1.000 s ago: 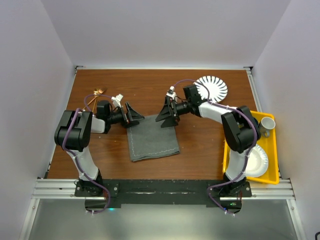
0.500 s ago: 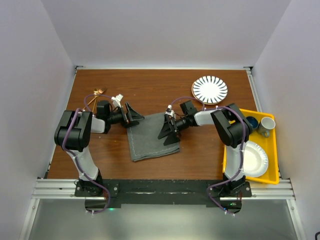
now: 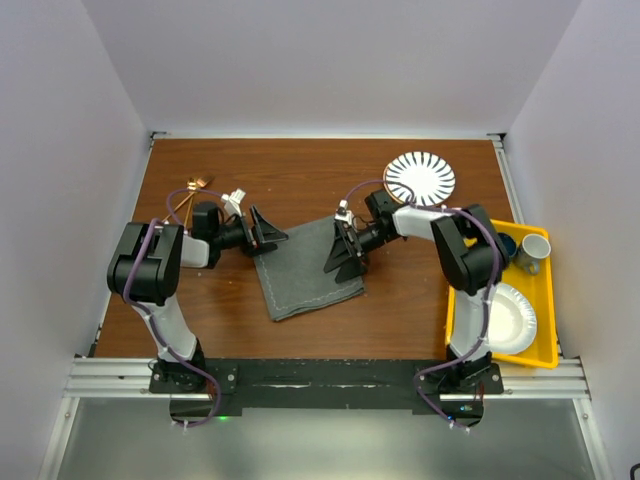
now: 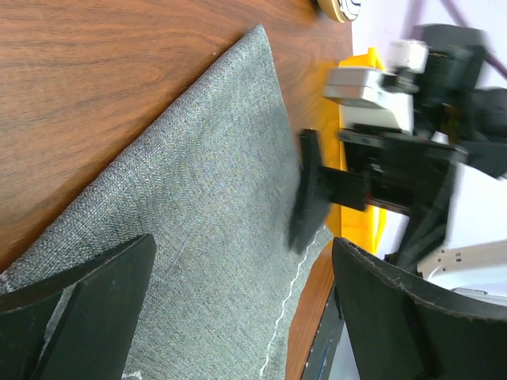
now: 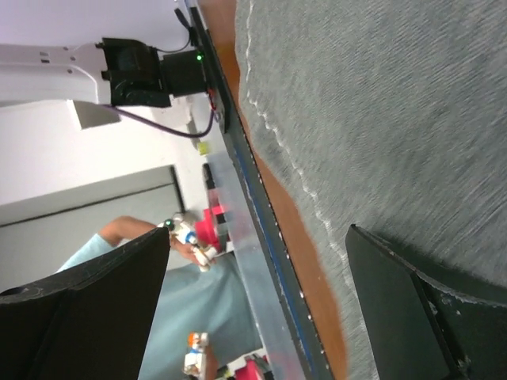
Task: Fold the napkin into a case and place the utensils inside
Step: Smooth out the square-folded napkin at the center of the board, then pick up the top corner of the square folded napkin from the center of the board, then fold the top corner of the square-folded napkin at the center of the board, then smooth out the upper triangle-folded napkin at the center of the board.
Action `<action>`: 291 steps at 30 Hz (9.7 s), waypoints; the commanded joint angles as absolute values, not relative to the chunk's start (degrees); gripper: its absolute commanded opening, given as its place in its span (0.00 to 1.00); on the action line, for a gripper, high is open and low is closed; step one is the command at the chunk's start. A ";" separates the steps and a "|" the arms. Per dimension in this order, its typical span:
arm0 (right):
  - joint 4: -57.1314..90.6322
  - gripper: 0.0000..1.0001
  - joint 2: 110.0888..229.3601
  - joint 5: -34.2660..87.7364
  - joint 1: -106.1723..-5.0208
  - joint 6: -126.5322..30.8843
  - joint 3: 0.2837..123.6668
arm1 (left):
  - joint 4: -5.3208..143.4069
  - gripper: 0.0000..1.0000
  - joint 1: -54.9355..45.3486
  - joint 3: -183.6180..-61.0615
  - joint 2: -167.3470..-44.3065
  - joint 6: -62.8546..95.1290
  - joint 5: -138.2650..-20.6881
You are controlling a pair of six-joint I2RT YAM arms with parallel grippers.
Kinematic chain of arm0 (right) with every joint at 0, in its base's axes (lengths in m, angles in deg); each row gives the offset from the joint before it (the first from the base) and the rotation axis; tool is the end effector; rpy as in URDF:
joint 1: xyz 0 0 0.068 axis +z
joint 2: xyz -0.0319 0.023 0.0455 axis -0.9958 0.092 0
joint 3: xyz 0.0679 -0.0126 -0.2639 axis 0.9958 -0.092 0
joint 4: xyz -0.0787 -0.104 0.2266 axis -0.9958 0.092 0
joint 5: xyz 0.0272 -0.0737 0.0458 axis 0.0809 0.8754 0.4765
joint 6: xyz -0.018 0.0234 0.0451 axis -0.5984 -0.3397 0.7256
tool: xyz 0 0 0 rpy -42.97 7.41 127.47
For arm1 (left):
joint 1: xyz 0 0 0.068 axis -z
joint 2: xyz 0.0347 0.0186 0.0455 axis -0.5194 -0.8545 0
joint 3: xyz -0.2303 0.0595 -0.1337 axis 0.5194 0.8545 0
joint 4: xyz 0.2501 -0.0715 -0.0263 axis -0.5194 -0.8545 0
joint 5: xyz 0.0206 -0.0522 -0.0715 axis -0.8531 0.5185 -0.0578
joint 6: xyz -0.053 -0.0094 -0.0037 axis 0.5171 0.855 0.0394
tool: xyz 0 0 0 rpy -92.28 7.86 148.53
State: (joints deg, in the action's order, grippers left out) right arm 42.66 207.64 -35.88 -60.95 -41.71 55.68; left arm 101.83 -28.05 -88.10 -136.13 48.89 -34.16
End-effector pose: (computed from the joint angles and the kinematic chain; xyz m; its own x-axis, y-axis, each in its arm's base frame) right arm 0.3277 0.1810 0.1129 -0.9427 -0.3325 -0.0287 -0.1347 0.3004 0.9442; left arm 0.3174 -0.0466 0.1119 -0.8827 -0.3657 -0.2952 0.1276 0.4181 -0.8994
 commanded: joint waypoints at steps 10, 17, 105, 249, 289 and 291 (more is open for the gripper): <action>37.68 0.98 198.58 -30.14 -54.84 -36.61 46.19 | 96.56 1.00 -29.01 -85.41 -136.50 45.87 -38.08; 48.66 0.98 207.99 -26.45 -60.98 -53.91 46.81 | 94.27 1.00 -29.18 -85.42 -135.80 44.20 -37.73; 50.52 0.49 210.37 0.89 -54.58 -55.87 76.60 | 36.61 0.33 16.69 -78.38 -91.94 -74.29 -57.50; 54.83 0.12 201.32 2.38 -57.39 -59.30 65.79 | 49.01 0.20 -19.87 -104.05 -124.20 -9.86 -53.99; 48.94 0.00 195.17 10.38 -57.39 -55.61 59.47 | 56.13 0.03 -19.95 -104.75 -127.90 -6.25 -52.76; 48.15 0.00 194.55 10.82 -57.48 -54.99 58.77 | 58.05 0.24 -20.83 -104.23 -125.09 -5.47 -48.99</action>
State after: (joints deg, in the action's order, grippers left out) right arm 50.61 198.18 8.40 -57.61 -56.73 60.16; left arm 54.10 -19.68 -103.93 -128.39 -6.88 -53.70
